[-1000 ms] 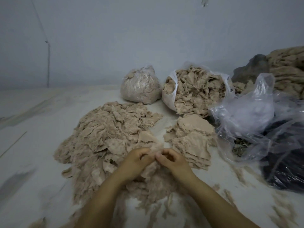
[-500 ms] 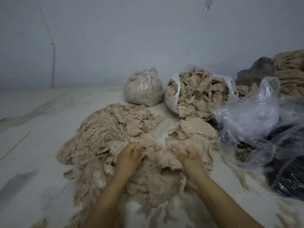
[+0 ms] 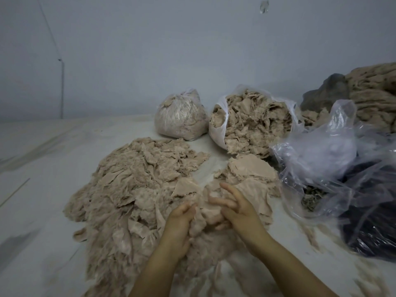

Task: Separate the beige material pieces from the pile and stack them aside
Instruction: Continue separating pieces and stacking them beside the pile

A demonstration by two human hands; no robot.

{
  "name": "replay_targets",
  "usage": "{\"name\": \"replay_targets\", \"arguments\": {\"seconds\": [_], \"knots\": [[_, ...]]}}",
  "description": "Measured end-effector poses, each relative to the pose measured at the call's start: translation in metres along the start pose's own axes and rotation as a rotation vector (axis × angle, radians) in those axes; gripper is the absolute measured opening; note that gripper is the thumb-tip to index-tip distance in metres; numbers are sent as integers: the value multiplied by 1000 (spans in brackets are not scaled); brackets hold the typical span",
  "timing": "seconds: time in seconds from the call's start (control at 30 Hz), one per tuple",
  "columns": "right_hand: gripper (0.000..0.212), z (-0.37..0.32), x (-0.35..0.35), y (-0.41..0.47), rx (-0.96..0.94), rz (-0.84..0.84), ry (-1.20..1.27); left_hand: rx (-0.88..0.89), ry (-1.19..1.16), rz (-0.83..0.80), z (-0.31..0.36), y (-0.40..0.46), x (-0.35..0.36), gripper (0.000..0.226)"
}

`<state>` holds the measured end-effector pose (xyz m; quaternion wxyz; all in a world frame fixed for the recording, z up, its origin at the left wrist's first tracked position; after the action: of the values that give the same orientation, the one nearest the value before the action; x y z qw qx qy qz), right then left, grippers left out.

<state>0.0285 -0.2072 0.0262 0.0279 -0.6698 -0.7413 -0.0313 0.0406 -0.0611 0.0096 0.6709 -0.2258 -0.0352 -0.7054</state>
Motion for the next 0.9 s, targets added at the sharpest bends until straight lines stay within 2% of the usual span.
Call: {"name": "replay_targets", "arguments": {"seconds": [0.07,0.13,0.17,0.2,0.27,0.37,0.43,0.47,0.53,0.57,0.63,0.7,0.77,0.83,0.87,0.9], "knots": [[42,-2,-12,4,4,128,-83,-126,-230,-73,-1,-2,6,24],[32,0,-11,6,108,84,-131,-223,-316,-147,-2,-3,12,27],[18,2,-9,7,169,32,-73,-261,-311,-172,-4,-2,14,29],[4,1,-5,7,219,1,13,-287,-275,-186,-5,-2,16,30],[19,2,-8,11,247,57,129,-280,-161,-208,-7,-2,16,36],[16,0,-9,16,227,124,131,-122,147,-280,-5,-4,18,51],[20,0,-10,20,168,181,28,15,445,-210,-8,0,14,63],[21,0,-11,21,129,236,-28,75,481,-153,-10,3,13,51],[20,-1,-16,22,42,355,-128,90,319,-69,-8,4,13,16],[21,-2,-19,22,-1,400,-160,57,218,-42,-8,4,12,9],[31,-5,-22,21,-66,447,-212,-3,132,-19,-7,5,10,26],[37,-8,-17,19,-96,440,-264,-12,172,-104,-9,5,13,44],[36,-10,-8,19,-95,381,-247,6,299,-150,-11,4,19,39],[34,-10,-5,21,-70,341,-201,103,413,-8,-10,7,15,25],[34,-10,-8,22,-55,336,-180,158,373,75,-7,8,11,14],[34,-9,-12,23,-43,336,-158,199,310,131,-5,9,7,14]]}}
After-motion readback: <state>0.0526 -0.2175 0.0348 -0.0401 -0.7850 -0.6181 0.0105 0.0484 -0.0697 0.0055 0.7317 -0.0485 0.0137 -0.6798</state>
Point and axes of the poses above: each hand's wrist, its own y-axis towards the middle knuckle, its own x-axis out of the palm, z = x × y, the point moved 4 cm from there along y, towards the middle knuckle, and after that the axes turned 2 degrees about -z, right-handed, at the moved point
